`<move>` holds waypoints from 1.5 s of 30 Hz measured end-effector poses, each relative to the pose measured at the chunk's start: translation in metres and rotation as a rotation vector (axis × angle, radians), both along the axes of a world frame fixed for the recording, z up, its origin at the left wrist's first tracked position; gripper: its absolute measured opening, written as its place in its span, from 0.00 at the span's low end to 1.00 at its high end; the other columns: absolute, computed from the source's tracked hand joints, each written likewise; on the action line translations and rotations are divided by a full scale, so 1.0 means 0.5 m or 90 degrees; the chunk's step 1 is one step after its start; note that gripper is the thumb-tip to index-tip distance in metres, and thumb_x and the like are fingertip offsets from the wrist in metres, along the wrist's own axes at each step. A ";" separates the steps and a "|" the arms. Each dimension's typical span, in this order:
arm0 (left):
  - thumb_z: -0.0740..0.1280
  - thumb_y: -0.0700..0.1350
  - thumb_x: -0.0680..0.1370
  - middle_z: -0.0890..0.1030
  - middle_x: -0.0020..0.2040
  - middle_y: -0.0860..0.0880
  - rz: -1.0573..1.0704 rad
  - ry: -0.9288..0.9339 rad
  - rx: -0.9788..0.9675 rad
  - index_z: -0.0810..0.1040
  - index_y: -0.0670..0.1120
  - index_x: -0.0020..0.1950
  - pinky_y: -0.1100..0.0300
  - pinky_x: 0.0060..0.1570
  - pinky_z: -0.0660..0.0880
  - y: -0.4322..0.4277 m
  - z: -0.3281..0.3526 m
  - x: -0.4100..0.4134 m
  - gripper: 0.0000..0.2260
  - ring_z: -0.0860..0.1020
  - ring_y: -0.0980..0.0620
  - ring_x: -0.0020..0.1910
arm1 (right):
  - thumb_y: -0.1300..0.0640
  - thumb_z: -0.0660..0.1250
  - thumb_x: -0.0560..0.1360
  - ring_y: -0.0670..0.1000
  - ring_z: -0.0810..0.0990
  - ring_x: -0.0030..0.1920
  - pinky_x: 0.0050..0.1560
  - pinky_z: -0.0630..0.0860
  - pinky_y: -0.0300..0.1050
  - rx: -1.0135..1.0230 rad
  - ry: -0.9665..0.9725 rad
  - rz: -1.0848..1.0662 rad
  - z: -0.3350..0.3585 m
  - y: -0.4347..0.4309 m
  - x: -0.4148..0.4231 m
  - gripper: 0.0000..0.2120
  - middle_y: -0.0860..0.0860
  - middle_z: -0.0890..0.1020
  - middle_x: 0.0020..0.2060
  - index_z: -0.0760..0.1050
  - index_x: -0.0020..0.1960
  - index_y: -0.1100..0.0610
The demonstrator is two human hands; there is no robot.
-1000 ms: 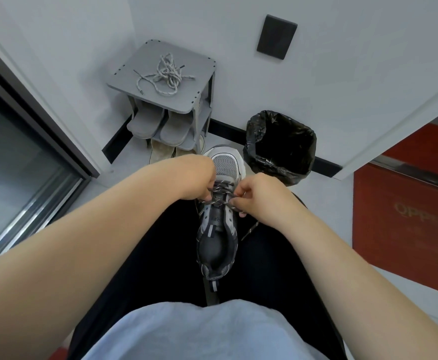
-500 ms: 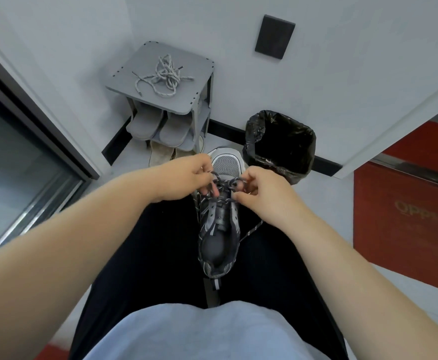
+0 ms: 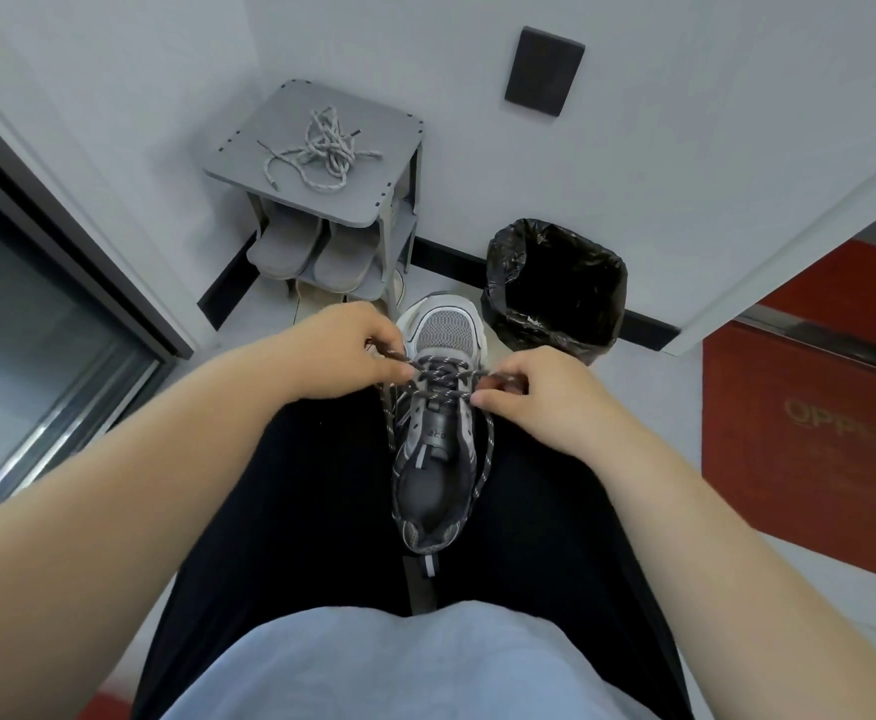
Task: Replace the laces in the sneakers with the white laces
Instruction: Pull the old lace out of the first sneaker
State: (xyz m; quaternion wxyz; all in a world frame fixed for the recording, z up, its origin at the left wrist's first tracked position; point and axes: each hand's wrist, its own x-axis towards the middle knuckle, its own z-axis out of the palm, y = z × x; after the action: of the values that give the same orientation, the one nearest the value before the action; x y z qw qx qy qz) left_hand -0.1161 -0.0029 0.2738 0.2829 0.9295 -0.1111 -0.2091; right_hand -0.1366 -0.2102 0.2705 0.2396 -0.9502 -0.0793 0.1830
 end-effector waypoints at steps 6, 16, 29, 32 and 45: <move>0.60 0.35 0.78 0.84 0.35 0.48 0.367 0.184 -0.453 0.68 0.44 0.34 0.55 0.51 0.76 0.062 0.037 0.011 0.13 0.81 0.49 0.42 | 0.50 0.67 0.74 0.49 0.77 0.41 0.39 0.69 0.42 -0.002 0.011 -0.035 0.035 -0.049 0.013 0.07 0.49 0.81 0.36 0.79 0.39 0.51; 0.54 0.41 0.81 0.62 0.29 0.50 0.330 0.063 -0.348 0.60 0.47 0.37 0.62 0.25 0.63 0.038 0.008 0.011 0.12 0.60 0.53 0.26 | 0.52 0.72 0.70 0.46 0.75 0.34 0.37 0.70 0.40 0.043 0.030 -0.004 0.027 -0.014 0.005 0.06 0.48 0.79 0.30 0.81 0.38 0.54; 0.69 0.44 0.73 0.70 0.61 0.52 0.012 -0.335 0.022 0.76 0.54 0.56 0.49 0.65 0.56 0.034 -0.009 -0.015 0.14 0.63 0.47 0.64 | 0.53 0.69 0.70 0.50 0.71 0.48 0.51 0.62 0.44 0.037 -0.344 0.060 0.018 -0.002 -0.026 0.06 0.45 0.77 0.43 0.80 0.47 0.48; 0.66 0.43 0.75 0.75 0.50 0.59 -0.061 -0.321 0.063 0.79 0.54 0.50 0.59 0.55 0.52 0.002 -0.021 -0.026 0.07 0.66 0.52 0.58 | 0.51 0.63 0.76 0.52 0.71 0.51 0.52 0.59 0.46 -0.111 -0.275 0.107 -0.015 0.024 -0.033 0.08 0.45 0.81 0.45 0.80 0.51 0.48; 0.60 0.44 0.79 0.75 0.46 0.52 0.095 -0.261 0.110 0.78 0.52 0.48 0.52 0.58 0.63 0.022 -0.007 -0.003 0.08 0.69 0.47 0.56 | 0.57 0.67 0.74 0.47 0.75 0.49 0.56 0.65 0.40 -0.020 -0.261 0.021 0.116 -0.077 -0.032 0.04 0.45 0.79 0.44 0.79 0.43 0.50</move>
State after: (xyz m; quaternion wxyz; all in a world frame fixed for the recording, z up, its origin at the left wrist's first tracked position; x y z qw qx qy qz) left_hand -0.1175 0.0081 0.2702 0.1887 0.9788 -0.0794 -0.0029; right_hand -0.1526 -0.2485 0.3286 0.2008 -0.9697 -0.1389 -0.0089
